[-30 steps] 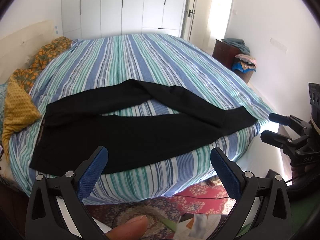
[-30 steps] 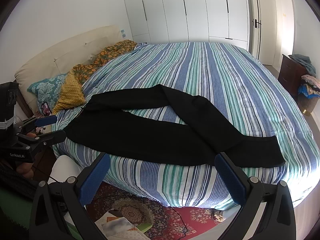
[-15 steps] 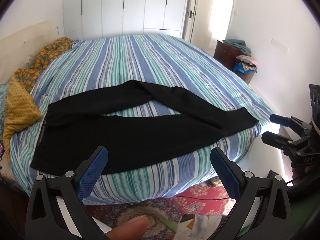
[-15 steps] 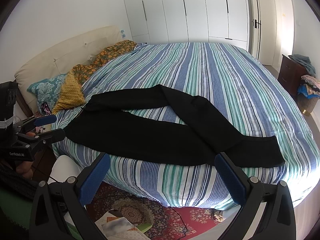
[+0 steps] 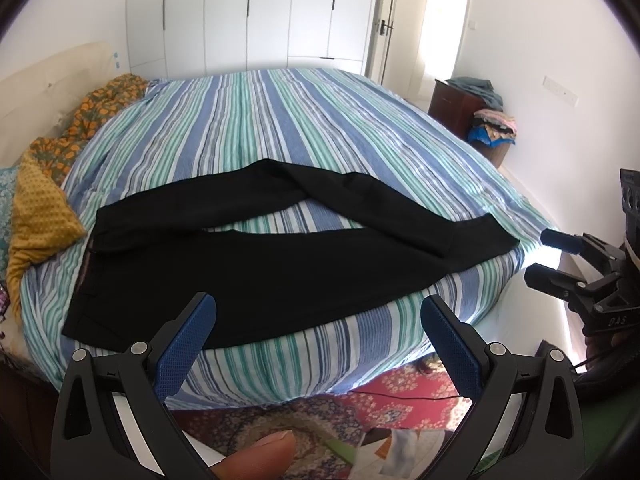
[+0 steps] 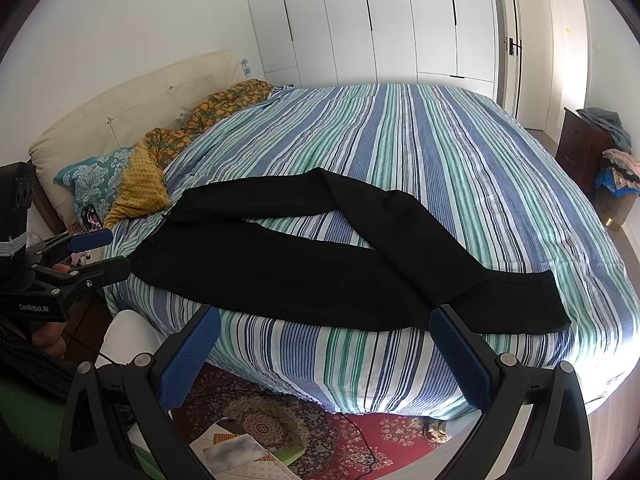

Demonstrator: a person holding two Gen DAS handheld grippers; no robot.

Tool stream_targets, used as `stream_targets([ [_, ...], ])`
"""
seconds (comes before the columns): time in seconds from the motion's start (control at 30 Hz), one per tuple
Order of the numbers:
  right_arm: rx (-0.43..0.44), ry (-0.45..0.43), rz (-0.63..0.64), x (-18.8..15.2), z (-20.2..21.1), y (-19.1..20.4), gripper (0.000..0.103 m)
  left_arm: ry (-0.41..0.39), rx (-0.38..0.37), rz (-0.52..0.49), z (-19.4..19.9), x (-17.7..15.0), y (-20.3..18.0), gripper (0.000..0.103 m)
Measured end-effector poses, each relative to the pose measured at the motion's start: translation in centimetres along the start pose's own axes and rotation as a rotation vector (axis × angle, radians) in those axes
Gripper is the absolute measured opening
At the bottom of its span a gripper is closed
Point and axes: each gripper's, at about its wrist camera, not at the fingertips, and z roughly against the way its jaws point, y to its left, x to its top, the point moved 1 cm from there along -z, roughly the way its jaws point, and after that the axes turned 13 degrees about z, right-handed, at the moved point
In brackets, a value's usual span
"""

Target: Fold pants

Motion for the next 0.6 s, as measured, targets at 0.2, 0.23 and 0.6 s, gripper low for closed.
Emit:
stream_targets([
  [0.2, -0.001, 0.000, 0.000, 0.01, 0.00, -0.01, 0.103, -0.004, 0.010, 0.003, -0.02, 0.15, 0.20, 0.102],
  [0.23, 0.000, 0.000, 0.000, 0.01, 0.01, -0.02, 0.103, -0.004, 0.012, 0.007, -0.02, 0.23, 0.30, 0.102],
  [0.6, 0.000, -0.001, 0.001, 0.01, 0.02, -0.02, 0.103, -0.025, 0.036, 0.036, 0.10, 0.69, 0.93, 0.102],
])
